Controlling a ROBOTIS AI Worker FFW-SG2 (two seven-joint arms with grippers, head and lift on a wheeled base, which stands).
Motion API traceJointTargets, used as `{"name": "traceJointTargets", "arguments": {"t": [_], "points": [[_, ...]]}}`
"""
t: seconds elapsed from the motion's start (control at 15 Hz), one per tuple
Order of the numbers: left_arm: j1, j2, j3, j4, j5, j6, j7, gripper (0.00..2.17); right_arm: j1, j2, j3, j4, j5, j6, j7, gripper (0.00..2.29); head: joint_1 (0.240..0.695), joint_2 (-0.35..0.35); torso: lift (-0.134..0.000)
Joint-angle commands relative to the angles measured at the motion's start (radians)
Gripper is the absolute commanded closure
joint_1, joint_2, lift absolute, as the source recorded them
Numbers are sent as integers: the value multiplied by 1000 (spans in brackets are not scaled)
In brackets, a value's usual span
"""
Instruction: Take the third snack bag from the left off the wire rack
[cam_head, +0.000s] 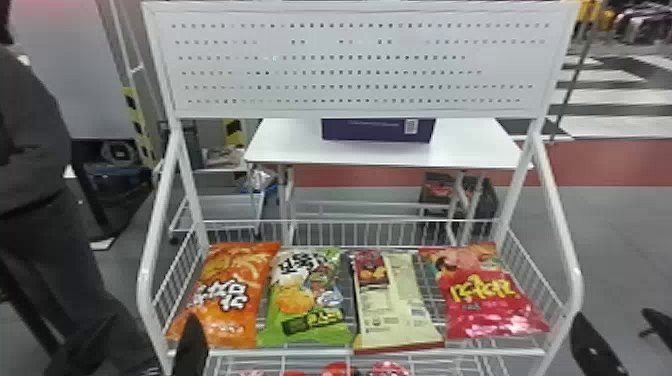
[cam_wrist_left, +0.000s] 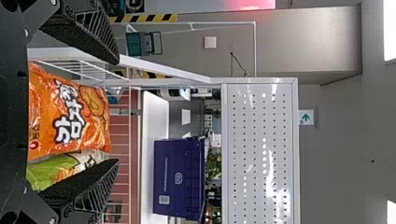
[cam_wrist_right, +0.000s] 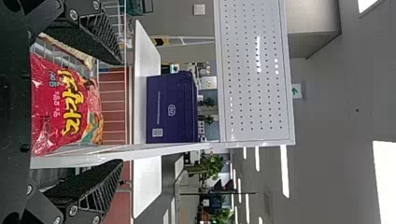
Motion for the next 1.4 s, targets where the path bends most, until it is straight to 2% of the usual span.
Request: {"name": "traceJointTargets", "arguments": {"t": [0.0, 0.47, 0.6, 0.87, 0.93, 1.13, 1.33], "points": [[0, -1, 1, 0, 0, 0, 1, 144, 0, 0, 0, -1, 0, 0, 2, 157, 499, 0, 0], [-3, 2, 4, -3, 1, 0, -1, 144, 3, -3, -3, -2, 0, 0, 11, 178, 499, 0, 0], [3, 0, 1, -9, 1, 0, -1, 144, -67, -5, 25, 36, 9, 138, 9, 178, 499, 0, 0], [5, 5, -1, -9, 0, 0, -2, 144, -374, 20, 222, 235, 71, 239, 14, 178, 499, 0, 0], [6, 6, 4, -12, 0, 0, -1, 144, -455, 45, 273, 286, 86, 276, 14, 178, 499, 0, 0], [20, 11, 15, -25, 1, 0, -1, 144, -665, 80, 414, 452, 117, 399, 14, 191, 499, 0, 0], [26, 12, 18, -25, 1, -3, -1, 144, -780, 120, 503, 571, 164, 482, 14, 194, 499, 0, 0]]}}
